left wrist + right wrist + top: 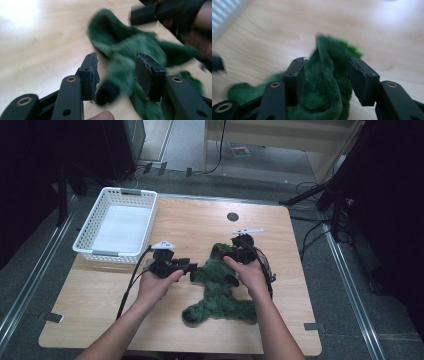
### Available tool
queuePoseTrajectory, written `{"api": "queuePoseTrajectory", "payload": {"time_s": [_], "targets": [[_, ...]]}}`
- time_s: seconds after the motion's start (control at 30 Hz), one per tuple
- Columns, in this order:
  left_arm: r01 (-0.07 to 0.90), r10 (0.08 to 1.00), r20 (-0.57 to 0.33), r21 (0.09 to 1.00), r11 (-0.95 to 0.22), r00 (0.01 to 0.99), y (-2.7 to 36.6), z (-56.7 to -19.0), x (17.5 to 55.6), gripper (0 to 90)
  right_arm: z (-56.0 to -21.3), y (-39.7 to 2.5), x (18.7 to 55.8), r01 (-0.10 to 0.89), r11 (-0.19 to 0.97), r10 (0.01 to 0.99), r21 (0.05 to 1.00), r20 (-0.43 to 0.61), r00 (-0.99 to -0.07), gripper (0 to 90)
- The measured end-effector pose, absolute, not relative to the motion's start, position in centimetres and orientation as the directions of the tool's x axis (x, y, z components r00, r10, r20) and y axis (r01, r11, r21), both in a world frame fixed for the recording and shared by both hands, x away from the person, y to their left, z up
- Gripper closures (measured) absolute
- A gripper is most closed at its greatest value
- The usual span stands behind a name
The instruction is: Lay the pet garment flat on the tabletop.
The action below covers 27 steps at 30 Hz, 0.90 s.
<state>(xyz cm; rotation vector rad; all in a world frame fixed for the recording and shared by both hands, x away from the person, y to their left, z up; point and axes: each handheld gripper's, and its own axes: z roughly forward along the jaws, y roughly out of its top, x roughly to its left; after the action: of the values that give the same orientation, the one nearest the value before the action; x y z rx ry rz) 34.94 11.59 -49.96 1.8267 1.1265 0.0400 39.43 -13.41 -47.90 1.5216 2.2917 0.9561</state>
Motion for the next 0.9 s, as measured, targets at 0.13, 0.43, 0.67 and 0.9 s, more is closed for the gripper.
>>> {"api": "queuePoseTrajectory", "payload": {"time_s": [0.13, 0.43, 0.67, 0.9], "targets": [[0.706, 0.745, -0.392, 0.694, -0.145, 0.539, 10.2, -50.6, 38.1, 49.4, -50.6, -13.8, 40.5, 0.768, 0.295, 0.907, 0.569, 0.085, -0.412, 67.4], [0.769, 0.710, -0.496, 0.631, -0.100, 0.500, 7.9, -52.5, 42.7, 37.1, -48.9, -16.1, 39.5, 0.593, 0.214, 0.876, 0.776, 0.116, -0.468, 88.8], [0.724, 0.755, -0.369, 0.661, -0.197, 0.542, 6.4, -53.2, 43.6, 45.8, -47.1, -15.8, 38.2, 0.411, 0.269, 0.783, 0.871, 0.051, -0.620, 88.3], [0.595, 0.826, -0.156, 0.765, -0.246, 0.542, 7.1, -51.5, 42.7, 86.7, -47.6, -16.3, 38.7, 0.387, 0.330, 0.810, 0.861, -0.048, -0.585, 89.1]]}}
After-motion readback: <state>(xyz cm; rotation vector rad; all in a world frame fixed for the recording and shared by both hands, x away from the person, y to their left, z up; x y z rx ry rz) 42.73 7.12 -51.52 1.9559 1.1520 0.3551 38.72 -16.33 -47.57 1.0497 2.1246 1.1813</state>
